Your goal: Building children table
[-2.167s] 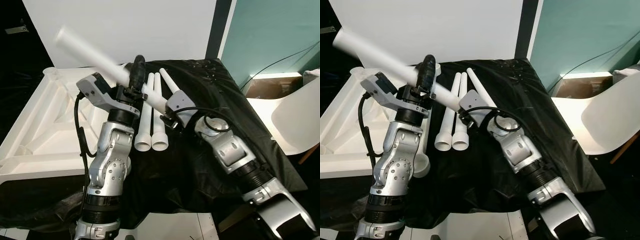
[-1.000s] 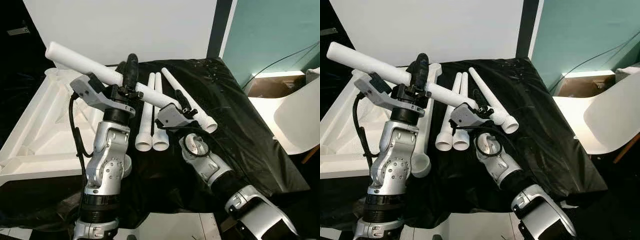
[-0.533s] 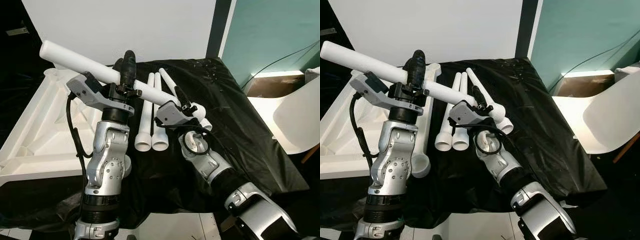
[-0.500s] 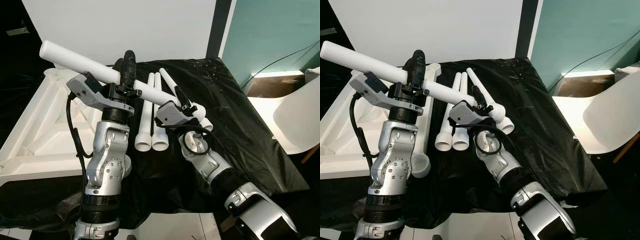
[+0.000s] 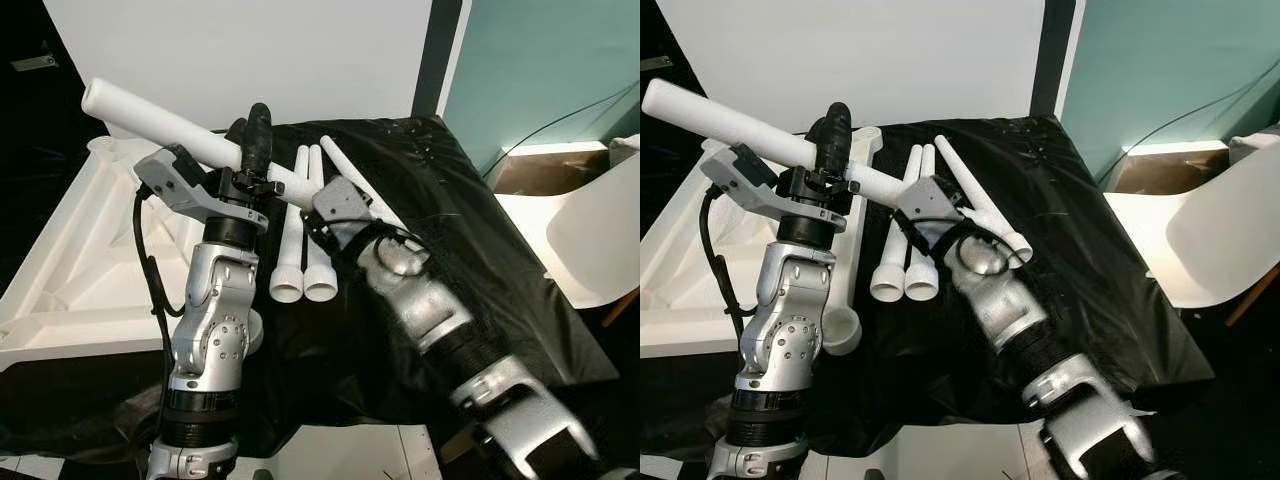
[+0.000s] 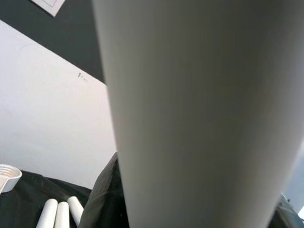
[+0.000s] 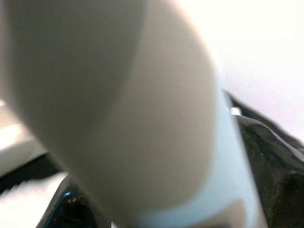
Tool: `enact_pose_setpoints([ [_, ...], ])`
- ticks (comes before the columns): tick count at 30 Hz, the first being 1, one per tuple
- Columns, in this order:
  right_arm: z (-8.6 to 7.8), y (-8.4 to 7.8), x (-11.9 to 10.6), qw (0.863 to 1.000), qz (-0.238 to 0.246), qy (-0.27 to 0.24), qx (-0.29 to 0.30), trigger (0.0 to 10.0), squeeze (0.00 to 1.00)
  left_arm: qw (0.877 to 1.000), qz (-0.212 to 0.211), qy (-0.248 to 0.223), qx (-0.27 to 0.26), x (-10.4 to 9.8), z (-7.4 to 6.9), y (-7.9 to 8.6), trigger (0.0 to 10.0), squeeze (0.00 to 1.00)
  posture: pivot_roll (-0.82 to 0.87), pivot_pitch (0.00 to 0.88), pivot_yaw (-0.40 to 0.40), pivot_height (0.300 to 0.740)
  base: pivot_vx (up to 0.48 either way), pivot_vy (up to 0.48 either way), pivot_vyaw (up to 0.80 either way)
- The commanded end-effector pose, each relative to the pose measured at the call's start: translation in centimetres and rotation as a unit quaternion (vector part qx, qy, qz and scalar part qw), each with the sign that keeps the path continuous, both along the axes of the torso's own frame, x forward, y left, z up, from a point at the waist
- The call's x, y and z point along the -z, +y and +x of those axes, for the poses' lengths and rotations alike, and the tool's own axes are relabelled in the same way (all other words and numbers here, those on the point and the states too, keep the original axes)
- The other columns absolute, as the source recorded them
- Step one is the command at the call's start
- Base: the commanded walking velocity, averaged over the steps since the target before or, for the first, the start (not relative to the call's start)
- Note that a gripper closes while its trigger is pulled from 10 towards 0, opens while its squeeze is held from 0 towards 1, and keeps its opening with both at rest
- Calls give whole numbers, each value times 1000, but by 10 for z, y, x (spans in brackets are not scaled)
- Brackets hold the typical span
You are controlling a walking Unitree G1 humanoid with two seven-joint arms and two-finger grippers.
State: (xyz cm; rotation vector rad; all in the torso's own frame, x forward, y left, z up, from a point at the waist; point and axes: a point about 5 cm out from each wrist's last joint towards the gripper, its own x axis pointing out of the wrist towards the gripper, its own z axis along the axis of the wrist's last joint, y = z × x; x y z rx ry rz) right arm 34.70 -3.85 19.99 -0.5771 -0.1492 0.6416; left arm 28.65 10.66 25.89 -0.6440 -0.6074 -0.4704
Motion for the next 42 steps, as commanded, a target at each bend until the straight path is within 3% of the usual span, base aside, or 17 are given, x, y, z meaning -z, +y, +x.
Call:
enact_pose_setpoints([
  [1, 1, -5, 2, 999, -14, 30, -24, 10000, 0, 998, 17, -37, 45, -4, -4, -10, 0, 0, -31, 0, 10, 740, 0, 0, 0],
  [2, 1, -5, 2, 999, -14, 30, -24, 10000, 0, 998, 17, -37, 45, -4, -4, -10, 0, 0, -31, 0, 10, 740, 0, 0, 0],
  [4, 8, -20, 6, 997, -47, 47, -31, 10000, 0, 998, 17, -38, 46, -4, -4, -10, 0, 0, -32, 0, 11, 740, 0, 0, 0],
  [5, 11, -25, 8, 996, -60, 52, -34, 0, 0, 998, 18, -39, 46, -4, -4, -10, 0, 0, -28, 0, 12, 740, 0, 0, 0],
  [17, 9, -20, 8, 995, -60, 69, -44, 0, 0, 998, 8, -45, 33, -8, -4, -4, 0, 0, -14, 0, 12, 740, 0, 0, 0],
  [18, 6, -16, 10, 995, -53, 70, -41, 0, 0, 998, 4, -48, 30, -9, -5, -3, 784, 0, -13, 0, 14, 740, 0, 0, 0],
  [19, 3, -12, 11, 996, -48, 71, -40, 0, 0, 998, 2, -51, 29, -11, -5, -2, 2510, 0, -15, 0, 17, 740, 0, 0, 0],
  [20, 3, -12, 11, 996, -48, 71, -40, 0, 0, 998, 2, -51, 29, -11, -5, -2, 2510, 0, -15, 0, 17, 740, 0, 0, 0],
  [21, 1, -9, 11, 996, -42, 70, -37, 0, 0, 998, 1, -51, 28, -11, -5, -1, 8157, 0, -15, 0, 17, 740, 0, 0, 0],
  [22, 1, -9, 11, 996, -42, 70, -37, 0, 0, 998, 1, -51, 28, -11, -5, -1, 8157, 0, -15, 0, 17, 740, 0, 0, 0],
  [23, 0, -5, 12, 998, -31, 59, -22, 0, 0, 999, 6, -34, 21, -10, -2, -2, 10000, 0, -18, 0, 19, 740, 0, 0, 0],
  [24, 0, -2, 12, 999, -23, 43, -4, 0, 0, 999, 3, -28, 18, -9, 0, -1, 10000, 1000, -21, 0, 21, 740, 0, 0, 0],
  [32, 3, 7, 14, 997, -17, -24, 76, 0, 0, 999, 16, -30, 9, -12, 2, -3, 10000, 1000, -25, 0, 22, 740, 0, 0, 0],
  [33, 3, 10, 14, 995, -21, -42, 91, 0, 0, 999, 23, -35, 13, -13, 0, -6, 10000, 596, -24, 0, 23, 740, 0, 0, 0],
  [34, 3, 14, 15, 991, -31, -66, 108, 0, 0, 999, 30, -40, 21, -14, -2, -10, 10000, 0, -24, 0, 23, 740, 0, 0, 0],
  [42, -1, 19, 21, 981, -48, -124, 143, 0, 0, 998, 42, -40, 31, -13, -4, -17, 10000, 0, -17, 0, 20, 740, 0, 0, 0],
])
